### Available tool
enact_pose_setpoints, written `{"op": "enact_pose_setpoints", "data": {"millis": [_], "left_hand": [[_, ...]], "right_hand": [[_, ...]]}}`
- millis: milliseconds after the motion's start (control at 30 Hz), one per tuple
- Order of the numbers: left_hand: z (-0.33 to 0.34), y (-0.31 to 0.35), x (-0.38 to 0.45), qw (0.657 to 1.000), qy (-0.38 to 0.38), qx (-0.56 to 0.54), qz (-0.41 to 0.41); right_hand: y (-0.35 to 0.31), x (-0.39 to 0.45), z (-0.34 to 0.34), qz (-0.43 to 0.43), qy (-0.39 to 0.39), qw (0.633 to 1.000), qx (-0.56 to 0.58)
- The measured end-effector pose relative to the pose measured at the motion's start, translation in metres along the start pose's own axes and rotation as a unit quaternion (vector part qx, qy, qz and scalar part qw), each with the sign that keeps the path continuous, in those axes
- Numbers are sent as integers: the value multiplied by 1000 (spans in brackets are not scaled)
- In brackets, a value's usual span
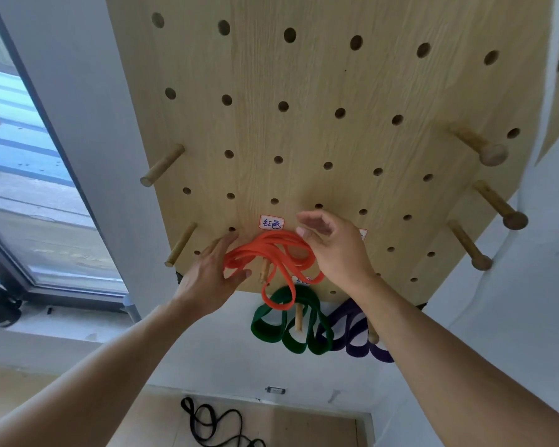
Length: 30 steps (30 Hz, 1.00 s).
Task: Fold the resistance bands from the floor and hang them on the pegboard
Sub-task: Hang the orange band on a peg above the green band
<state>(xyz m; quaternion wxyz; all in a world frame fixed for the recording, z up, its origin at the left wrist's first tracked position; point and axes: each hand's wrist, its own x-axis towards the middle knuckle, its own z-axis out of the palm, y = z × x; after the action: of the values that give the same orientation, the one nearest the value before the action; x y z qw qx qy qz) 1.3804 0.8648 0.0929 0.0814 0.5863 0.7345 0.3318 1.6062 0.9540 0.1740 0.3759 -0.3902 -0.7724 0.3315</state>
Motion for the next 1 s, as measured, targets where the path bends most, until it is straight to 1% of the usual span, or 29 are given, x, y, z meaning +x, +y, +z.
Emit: {"op": "enact_pose_setpoints", "data": {"millis": [100, 200, 300, 367, 467, 500, 567, 633, 733, 800, 900, 1000], "left_hand": [[5, -2, -18, 1000, 8, -14, -25], [14, -9, -44, 998, 25, -16, -51], [24, -12, -74, 995, 40, -17, -92], [32, -14, -93, 992, 45, -14, -119], [48, -19, -130, 985, 37, -37, -166], [55, -21, -145, 981, 32, -41, -185], [67, -25, -177, 975, 6, -28, -221], [77, -26, -209, 966, -30, -18, -254], [87, -30, -248, 954, -78, -18, -289], [92, -35, -267, 947, -104, -17, -302], [98, -46, -289, 938, -132, -14, -319], [108, -61, -309, 930, -149, -22, -334]], "right_hand": [[-1, -18, 9, 16, 4, 999, 35], [2, -41, 25, 7, -12, 999, 49], [13, -68, 40, -20, -20, 998, 53], [22, -84, 47, -50, -11, 998, 42], [41, -109, 61, -110, 13, 994, 21], [49, -117, 68, -113, 11, 993, 27], [65, -136, 83, -86, -26, 995, 45], [82, -160, 100, -29, -84, 994, 58], [107, -200, 120, 54, -168, 984, 39], [119, -220, 129, 102, -210, 972, 22], [131, -246, 141, 153, -252, 956, -12], [144, -269, 158, 189, -263, 946, -27]]}}
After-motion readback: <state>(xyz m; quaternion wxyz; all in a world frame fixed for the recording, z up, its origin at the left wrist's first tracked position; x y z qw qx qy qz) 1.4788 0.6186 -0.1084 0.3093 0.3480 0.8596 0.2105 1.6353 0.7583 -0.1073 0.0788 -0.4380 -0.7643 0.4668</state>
